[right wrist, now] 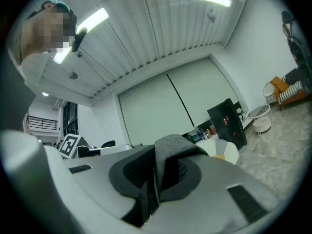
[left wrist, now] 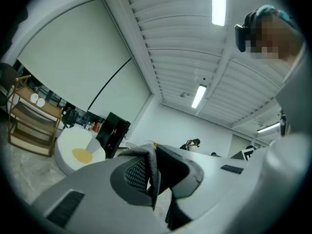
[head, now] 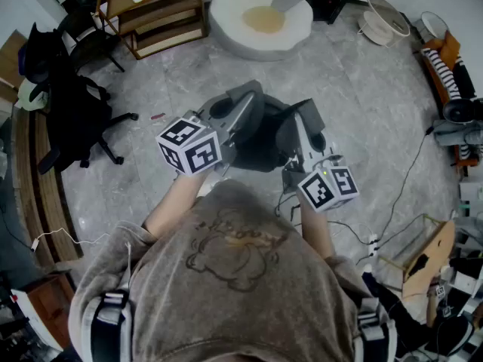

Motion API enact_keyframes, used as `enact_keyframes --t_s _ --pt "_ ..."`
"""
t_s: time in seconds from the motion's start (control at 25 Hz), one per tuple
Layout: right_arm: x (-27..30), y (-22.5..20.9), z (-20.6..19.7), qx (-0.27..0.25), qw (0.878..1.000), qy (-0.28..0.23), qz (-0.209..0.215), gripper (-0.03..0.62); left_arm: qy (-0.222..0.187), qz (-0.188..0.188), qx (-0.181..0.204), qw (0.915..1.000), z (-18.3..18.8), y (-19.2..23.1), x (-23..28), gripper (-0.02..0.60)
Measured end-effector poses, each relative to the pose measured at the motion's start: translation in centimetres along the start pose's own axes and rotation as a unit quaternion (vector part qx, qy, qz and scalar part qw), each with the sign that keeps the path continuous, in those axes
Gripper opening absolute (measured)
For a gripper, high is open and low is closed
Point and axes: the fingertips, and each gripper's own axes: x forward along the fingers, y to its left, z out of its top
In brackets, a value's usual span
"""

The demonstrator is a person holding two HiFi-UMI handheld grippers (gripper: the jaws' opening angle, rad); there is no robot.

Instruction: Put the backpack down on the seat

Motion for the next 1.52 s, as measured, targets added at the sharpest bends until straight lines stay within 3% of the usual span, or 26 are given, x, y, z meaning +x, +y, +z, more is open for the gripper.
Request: enact_keyframes --t_s 0.84,1.52 --pt "2.4 0.8 -1.1 -0.008 1.000 -0.008 -0.016 0.032 0.018 -0.020 0.013 0.9995 0.5 3.1 -0.7 0.026" --pt "12.1 -6.8 0.2 -0.002 1.000 -0.002 -0.010 0.032 0.021 -0.009 -0.002 0.9997 2.1 11.2 8.6 0.026"
